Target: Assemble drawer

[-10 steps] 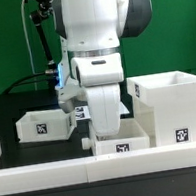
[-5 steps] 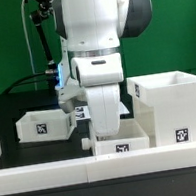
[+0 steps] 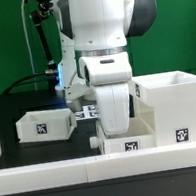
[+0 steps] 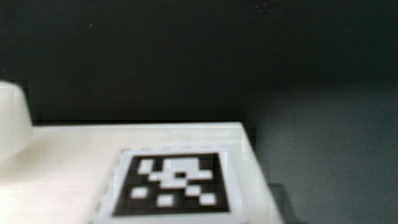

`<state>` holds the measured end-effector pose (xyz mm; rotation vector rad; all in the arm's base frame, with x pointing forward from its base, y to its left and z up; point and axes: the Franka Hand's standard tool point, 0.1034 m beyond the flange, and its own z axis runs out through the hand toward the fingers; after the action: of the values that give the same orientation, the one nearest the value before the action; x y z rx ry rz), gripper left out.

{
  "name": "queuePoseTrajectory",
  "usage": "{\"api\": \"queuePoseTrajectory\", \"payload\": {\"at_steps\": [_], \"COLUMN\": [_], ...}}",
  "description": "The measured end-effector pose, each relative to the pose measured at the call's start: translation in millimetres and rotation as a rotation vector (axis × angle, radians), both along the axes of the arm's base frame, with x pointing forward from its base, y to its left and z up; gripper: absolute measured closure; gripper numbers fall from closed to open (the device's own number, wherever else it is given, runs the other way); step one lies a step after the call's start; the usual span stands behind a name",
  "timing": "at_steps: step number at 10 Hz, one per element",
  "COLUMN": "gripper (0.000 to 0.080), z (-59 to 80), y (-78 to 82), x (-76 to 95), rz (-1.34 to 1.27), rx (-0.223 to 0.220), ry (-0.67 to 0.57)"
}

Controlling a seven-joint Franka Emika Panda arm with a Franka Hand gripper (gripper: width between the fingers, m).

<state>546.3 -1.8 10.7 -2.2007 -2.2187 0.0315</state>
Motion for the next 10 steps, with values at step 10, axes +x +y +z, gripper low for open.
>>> {"api": "queuePoseTrajectory", "payload": {"at_steps": [10], "gripper": [0.0758], "z": [-1.0], "y": [14.7], "x": [1.3], "rz": [0.02], "rx": [0.0], "ry": [-0.003]}}
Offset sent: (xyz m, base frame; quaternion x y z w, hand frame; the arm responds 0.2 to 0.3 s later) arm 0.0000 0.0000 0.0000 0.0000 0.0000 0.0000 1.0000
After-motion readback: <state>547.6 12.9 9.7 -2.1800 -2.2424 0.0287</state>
